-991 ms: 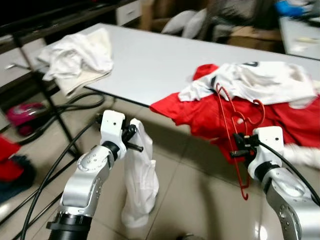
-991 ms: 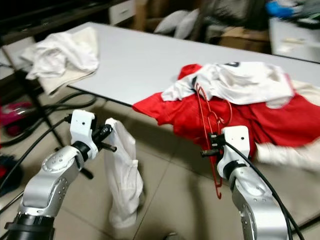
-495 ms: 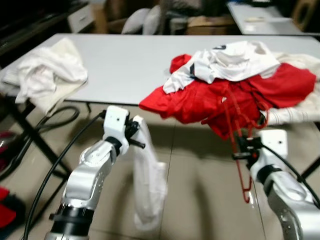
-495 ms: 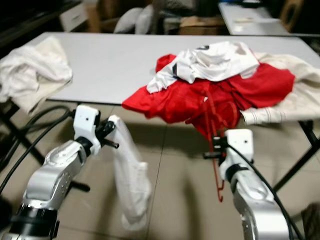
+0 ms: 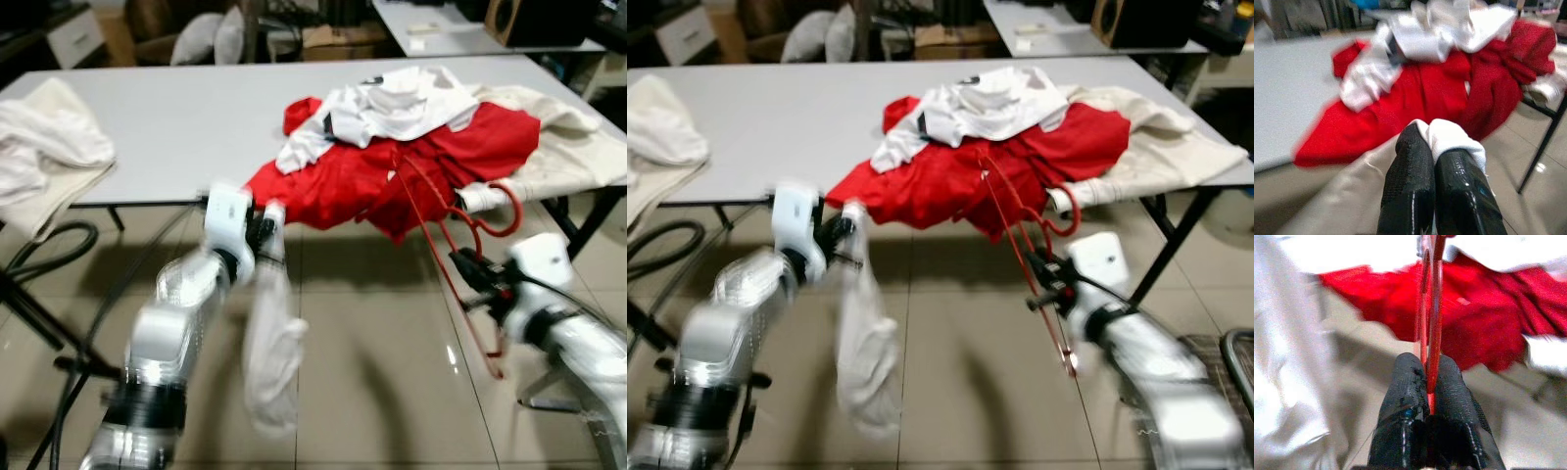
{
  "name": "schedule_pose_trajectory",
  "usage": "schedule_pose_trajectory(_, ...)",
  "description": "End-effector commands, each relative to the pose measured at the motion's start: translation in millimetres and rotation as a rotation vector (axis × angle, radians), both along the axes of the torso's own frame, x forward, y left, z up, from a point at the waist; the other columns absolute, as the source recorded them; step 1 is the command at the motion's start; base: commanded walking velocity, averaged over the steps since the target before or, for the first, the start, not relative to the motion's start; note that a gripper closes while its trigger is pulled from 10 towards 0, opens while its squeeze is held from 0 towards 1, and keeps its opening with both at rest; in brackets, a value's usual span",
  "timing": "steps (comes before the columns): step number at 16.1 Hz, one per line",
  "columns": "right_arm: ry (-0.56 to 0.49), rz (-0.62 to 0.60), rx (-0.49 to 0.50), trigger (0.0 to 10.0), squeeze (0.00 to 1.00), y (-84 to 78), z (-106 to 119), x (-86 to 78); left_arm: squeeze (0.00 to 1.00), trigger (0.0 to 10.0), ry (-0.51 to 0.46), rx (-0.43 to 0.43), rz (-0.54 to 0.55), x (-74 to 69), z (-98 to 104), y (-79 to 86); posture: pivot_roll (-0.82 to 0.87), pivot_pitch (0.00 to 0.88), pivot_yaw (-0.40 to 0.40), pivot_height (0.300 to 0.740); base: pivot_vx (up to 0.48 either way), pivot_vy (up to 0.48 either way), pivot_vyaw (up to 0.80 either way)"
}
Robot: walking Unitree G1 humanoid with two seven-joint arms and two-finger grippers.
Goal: Hang hanger
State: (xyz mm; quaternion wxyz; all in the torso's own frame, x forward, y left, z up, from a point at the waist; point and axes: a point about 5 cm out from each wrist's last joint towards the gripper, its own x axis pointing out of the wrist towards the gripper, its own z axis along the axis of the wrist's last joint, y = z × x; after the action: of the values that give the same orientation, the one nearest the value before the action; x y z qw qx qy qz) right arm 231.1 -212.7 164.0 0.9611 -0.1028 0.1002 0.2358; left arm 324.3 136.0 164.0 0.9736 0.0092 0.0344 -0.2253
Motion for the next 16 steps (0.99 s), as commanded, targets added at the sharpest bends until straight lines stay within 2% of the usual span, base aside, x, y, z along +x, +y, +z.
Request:
schedule_pose_trajectory(1,-0.037,0.136,-0.005,10.0,0.00,-2.6,17.9,-8.1,0.00,0.0,-0.026,0.002,0.011,9.2,13.8,8.9,-0.09,0.000,0.060,0.740,0.000,0.000,0.00)
schedule_pose_trajectory(2,-0.034,0.178,-0.016,10.0,0.00,-5.7,23.0,-11.4,0.00,0.0,-0.035,0.011,0.012,13.3,18.8,9.6,-0.09,0.000,0.061,0.740,0.000,0.000,0.00)
schedule_pose_trajectory(4,0.007,0.381,-0.053,10.0,0.00,-7.6,40.0,-22.3,0.00,0.0,-0.067,-0.002,0.019,29.2,43.0,9.2,-0.10,0.000,0.071,0.740,0.000,0.000,0.00)
schedule_pose_trajectory(6,0.067,0.551,-0.090,10.0,0.00,-0.3,44.3,-30.1,0.00,0.0,-0.103,-0.010,-0.013,38.3,61.7,3.6,-0.10,0.000,0.070,0.740,0.000,0.000,0.00)
schedule_pose_trajectory(8,0.145,0.681,-0.097,10.0,0.00,14.6,37.9,-34.2,0.00,0.0,-0.150,-0.042,-0.049,45.1,83.1,-3.4,-0.10,0.000,0.070,0.740,0.000,0.000,0.00)
schedule_pose_trajectory(10,0.178,0.718,-0.098,10.0,0.00,22.3,32.5,-29.2,0.00,0.0,-0.178,-0.052,-0.085,48.1,96.4,-8.0,-0.08,0.000,0.054,0.740,0.000,0.000,0.00)
schedule_pose_trajectory(13,0.178,0.696,-0.138,10.0,0.00,28.8,25.6,-10.5,0.00,0.0,-0.232,-0.085,-0.133,48.8,121.2,-13.4,-0.08,0.000,0.048,0.740,0.000,0.000,0.00)
schedule_pose_trajectory(16,0.167,0.703,-0.150,10.0,0.00,33.3,25.7,-7.6,0.00,0.0,-0.233,-0.088,-0.151,45.5,122.4,-14.6,-0.07,0.000,0.049,0.740,0.000,0.000,0.00)
